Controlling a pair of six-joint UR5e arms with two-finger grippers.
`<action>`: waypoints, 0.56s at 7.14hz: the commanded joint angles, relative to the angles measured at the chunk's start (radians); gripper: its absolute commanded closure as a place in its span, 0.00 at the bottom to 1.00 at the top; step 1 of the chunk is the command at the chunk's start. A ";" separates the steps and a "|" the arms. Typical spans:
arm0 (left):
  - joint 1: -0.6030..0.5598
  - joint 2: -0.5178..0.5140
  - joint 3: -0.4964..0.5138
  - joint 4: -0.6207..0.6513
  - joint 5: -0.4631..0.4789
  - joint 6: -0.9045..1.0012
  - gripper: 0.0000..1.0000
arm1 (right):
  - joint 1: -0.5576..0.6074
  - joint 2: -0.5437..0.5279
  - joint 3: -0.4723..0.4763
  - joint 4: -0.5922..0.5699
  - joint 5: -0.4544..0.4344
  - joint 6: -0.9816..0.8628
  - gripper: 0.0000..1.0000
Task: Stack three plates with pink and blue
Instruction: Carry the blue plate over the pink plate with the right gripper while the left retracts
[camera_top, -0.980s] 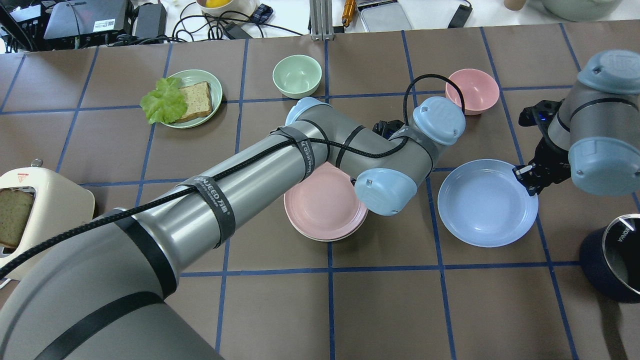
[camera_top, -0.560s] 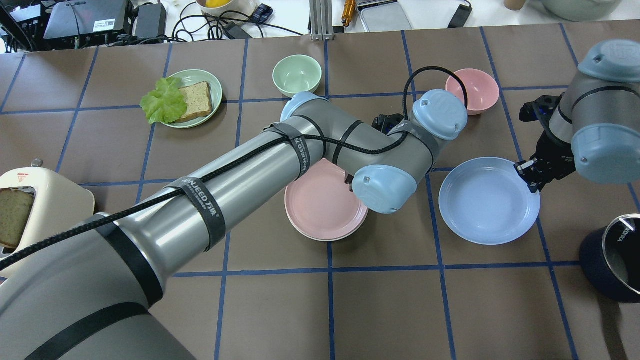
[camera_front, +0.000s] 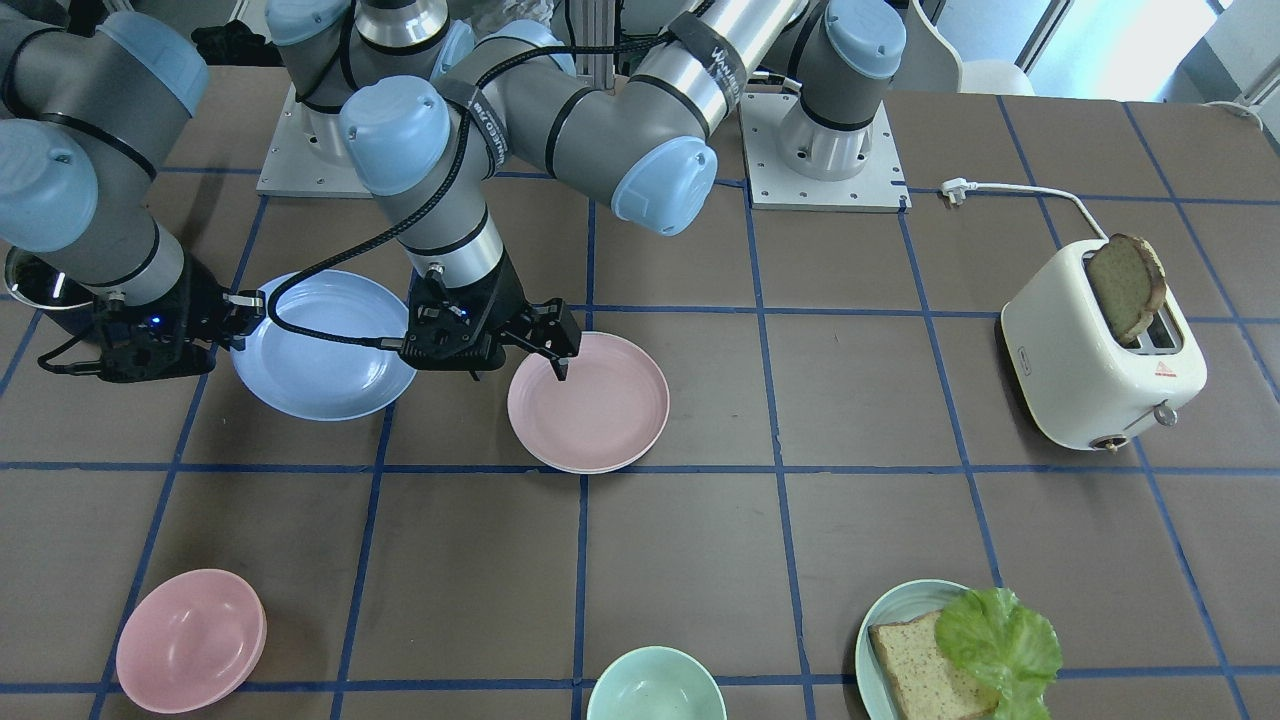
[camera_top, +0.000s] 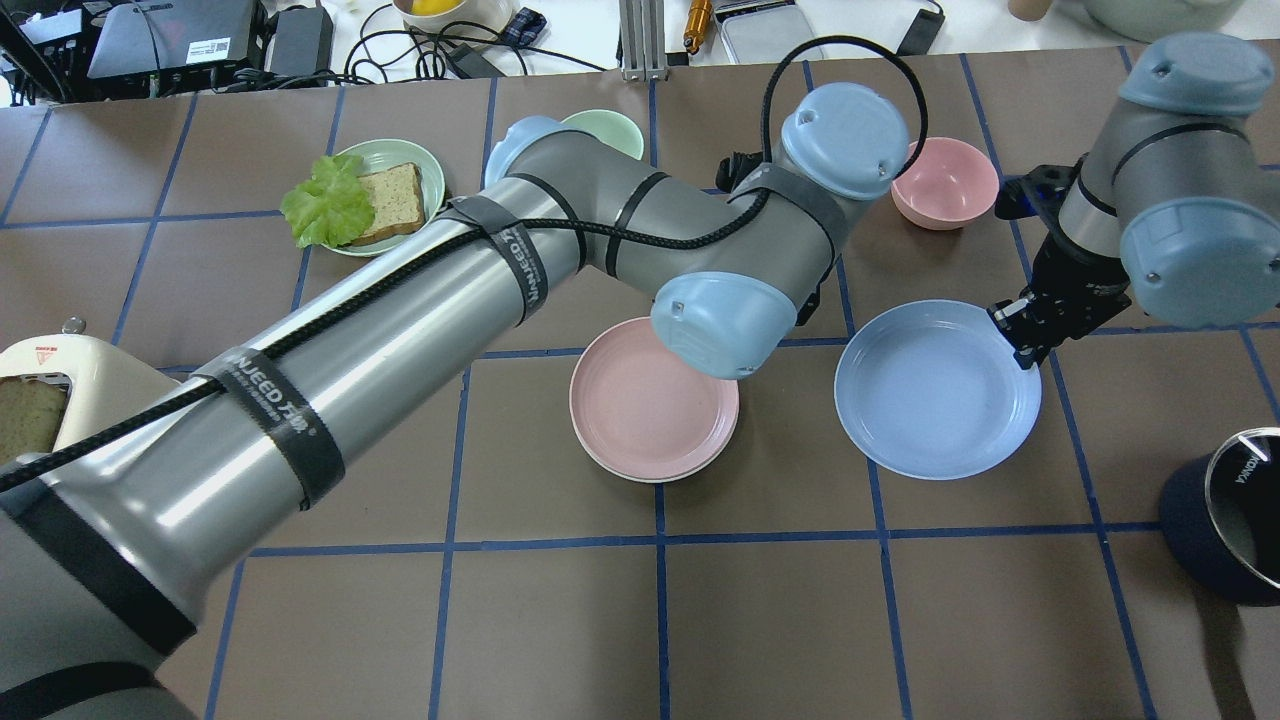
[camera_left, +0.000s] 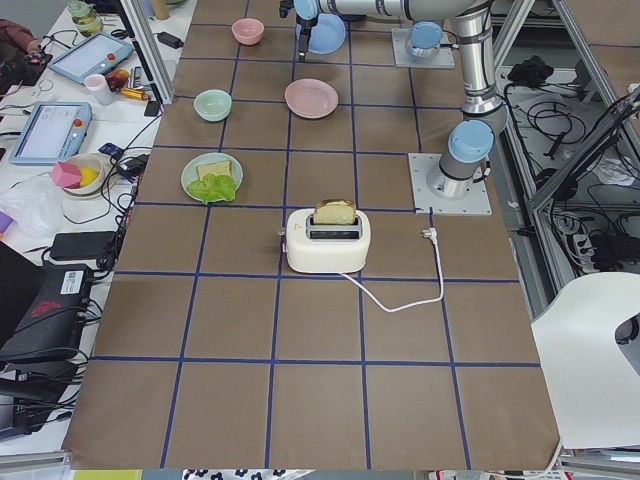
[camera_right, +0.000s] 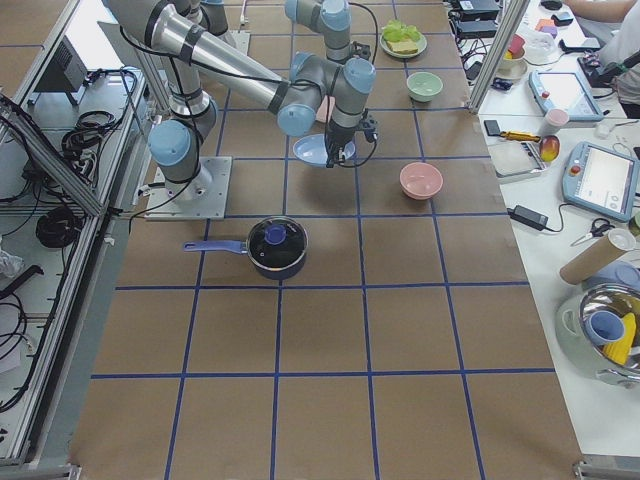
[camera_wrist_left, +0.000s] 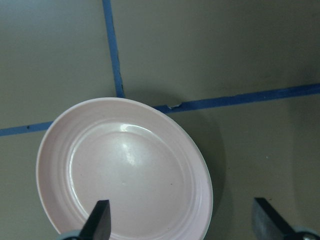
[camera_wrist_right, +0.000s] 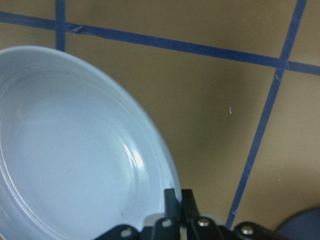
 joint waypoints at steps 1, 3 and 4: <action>0.109 0.067 -0.002 -0.004 -0.006 0.094 0.00 | 0.054 0.002 -0.015 0.020 0.081 0.058 1.00; 0.253 0.121 -0.008 -0.054 -0.015 0.252 0.00 | 0.176 0.008 -0.018 0.031 0.208 0.186 1.00; 0.322 0.150 -0.006 -0.085 -0.017 0.338 0.00 | 0.262 0.012 -0.018 -0.007 0.224 0.234 1.00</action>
